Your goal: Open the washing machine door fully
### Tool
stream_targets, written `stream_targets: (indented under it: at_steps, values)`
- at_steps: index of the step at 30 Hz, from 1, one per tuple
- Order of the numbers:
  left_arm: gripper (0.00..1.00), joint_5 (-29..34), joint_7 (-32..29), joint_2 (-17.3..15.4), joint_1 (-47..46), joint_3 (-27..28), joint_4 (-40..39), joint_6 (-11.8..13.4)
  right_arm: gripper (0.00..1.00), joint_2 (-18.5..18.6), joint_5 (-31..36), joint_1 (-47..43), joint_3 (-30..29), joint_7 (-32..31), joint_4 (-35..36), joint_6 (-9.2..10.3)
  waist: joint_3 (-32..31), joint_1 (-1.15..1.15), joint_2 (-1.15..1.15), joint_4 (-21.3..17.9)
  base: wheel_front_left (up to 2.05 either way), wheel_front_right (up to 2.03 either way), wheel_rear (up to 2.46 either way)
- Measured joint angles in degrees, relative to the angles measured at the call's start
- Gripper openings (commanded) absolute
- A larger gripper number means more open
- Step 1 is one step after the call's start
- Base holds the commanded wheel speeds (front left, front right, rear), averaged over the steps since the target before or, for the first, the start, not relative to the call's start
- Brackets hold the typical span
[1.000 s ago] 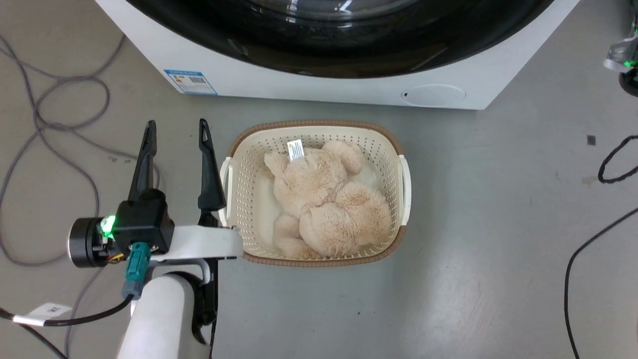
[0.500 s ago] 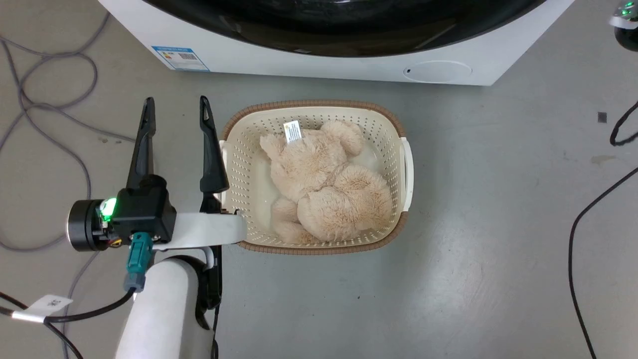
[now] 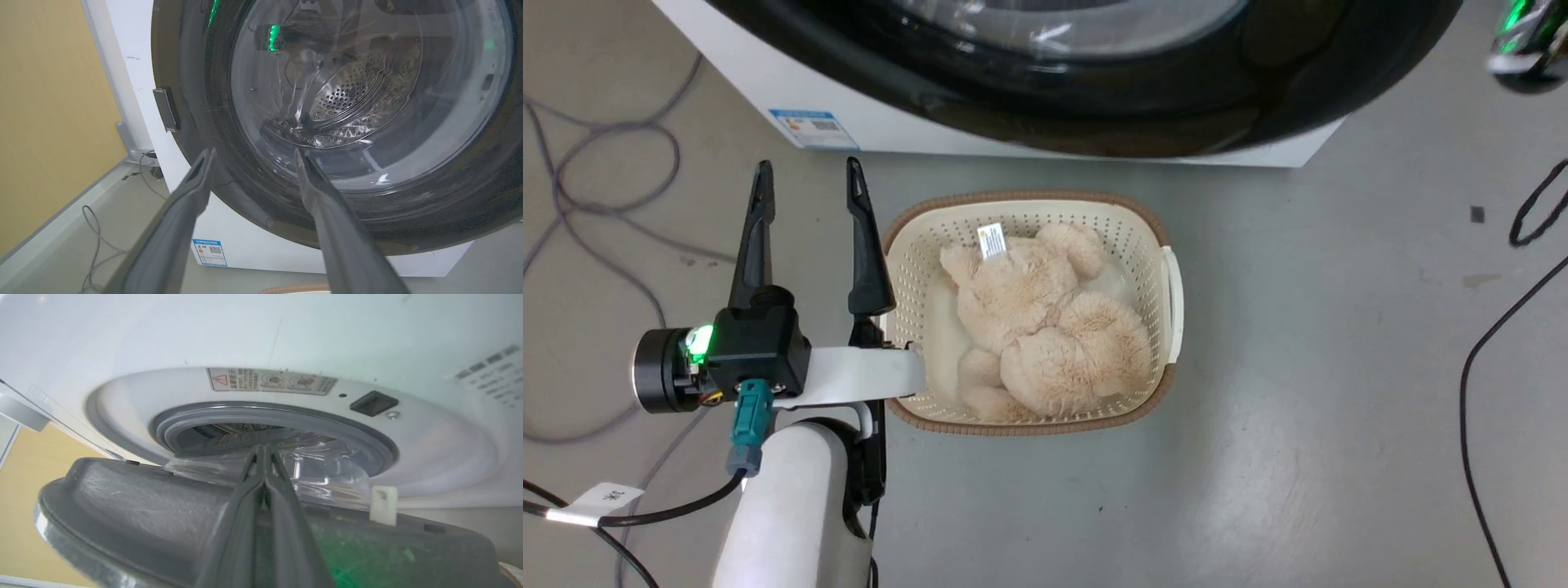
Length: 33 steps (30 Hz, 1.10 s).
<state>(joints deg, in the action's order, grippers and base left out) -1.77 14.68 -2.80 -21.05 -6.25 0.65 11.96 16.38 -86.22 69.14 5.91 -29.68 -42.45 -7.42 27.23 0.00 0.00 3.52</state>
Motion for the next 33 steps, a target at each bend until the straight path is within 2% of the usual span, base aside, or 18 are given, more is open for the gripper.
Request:
stream_targets:
  at_steps: [17, 33]
  values:
    - [1.0, 0.24, 0.01, -0.11, 5.83, 1.81, 2.21, -1.49, 0.0, -0.23, -1.88, -17.29, 4.01, -6.04, 9.37, 0.0, -9.38, 0.0, 0.0, -2.18, 0.0, 0.0, 0.0]
    - [1.0, 0.24, 0.01, -0.24, 12.01, 2.74, 3.9, -2.55, 0.0, -2.26, -2.02, -34.17, 9.55, -8.32, 21.76, -0.01, -17.93, -0.01, 0.0, -1.47, 0.0, 0.0, 0.0]
